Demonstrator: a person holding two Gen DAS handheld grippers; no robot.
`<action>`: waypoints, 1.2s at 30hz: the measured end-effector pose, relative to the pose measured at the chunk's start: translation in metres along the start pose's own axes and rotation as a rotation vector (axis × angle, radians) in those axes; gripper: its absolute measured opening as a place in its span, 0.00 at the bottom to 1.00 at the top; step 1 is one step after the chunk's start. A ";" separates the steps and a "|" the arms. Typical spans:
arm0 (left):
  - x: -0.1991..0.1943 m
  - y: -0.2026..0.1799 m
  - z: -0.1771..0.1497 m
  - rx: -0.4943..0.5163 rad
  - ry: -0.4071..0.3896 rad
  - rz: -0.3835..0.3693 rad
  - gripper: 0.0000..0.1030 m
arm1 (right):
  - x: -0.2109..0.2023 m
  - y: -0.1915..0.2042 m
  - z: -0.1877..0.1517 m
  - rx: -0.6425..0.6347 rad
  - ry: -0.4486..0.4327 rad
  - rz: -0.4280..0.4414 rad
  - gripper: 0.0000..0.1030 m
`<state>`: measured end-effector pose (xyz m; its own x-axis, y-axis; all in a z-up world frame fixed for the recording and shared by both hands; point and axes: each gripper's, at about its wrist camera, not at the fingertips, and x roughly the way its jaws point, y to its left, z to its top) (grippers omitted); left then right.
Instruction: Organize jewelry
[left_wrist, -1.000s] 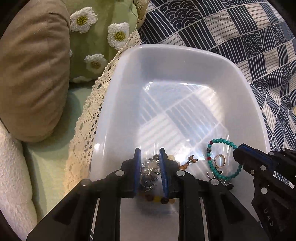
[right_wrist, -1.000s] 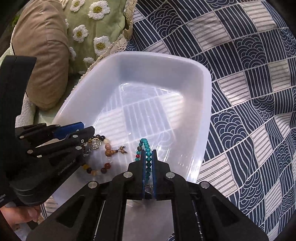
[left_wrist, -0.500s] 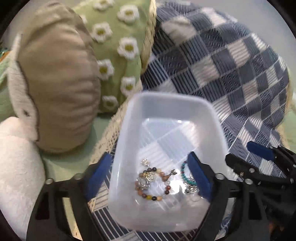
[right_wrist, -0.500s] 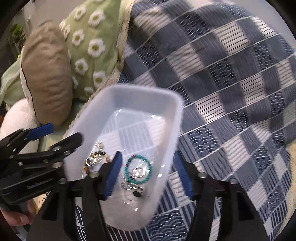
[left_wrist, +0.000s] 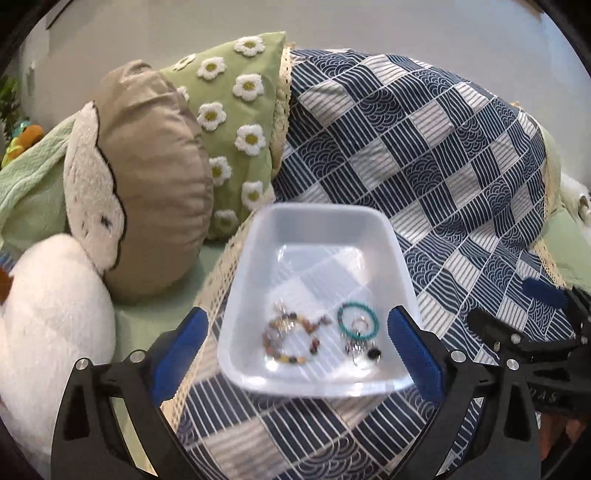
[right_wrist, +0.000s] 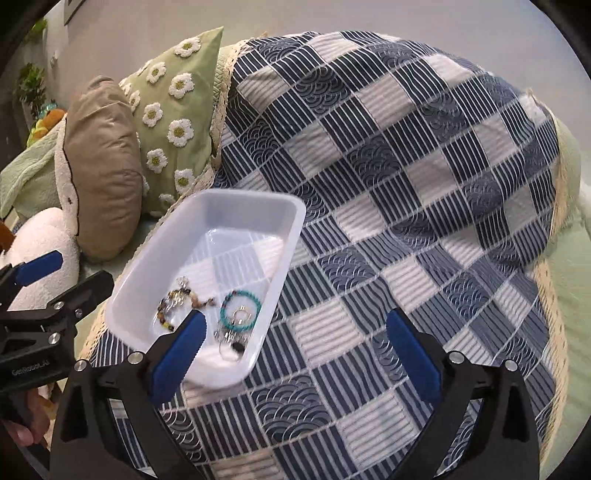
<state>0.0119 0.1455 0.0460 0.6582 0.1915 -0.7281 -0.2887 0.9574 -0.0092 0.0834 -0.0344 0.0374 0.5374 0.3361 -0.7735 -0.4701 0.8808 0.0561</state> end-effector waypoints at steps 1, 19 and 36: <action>-0.001 -0.002 -0.004 -0.001 0.000 0.004 0.91 | 0.001 0.000 -0.005 -0.001 0.015 0.005 0.94; 0.008 -0.039 -0.028 0.084 0.077 0.002 0.92 | 0.005 -0.013 -0.051 0.070 0.088 0.027 0.94; 0.017 -0.049 -0.033 0.090 0.114 0.016 0.92 | 0.002 -0.019 -0.056 0.046 0.084 -0.004 0.94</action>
<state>0.0141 0.0944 0.0113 0.5691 0.1857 -0.8011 -0.2316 0.9709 0.0605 0.0544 -0.0695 -0.0006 0.4775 0.3051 -0.8240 -0.4346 0.8970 0.0803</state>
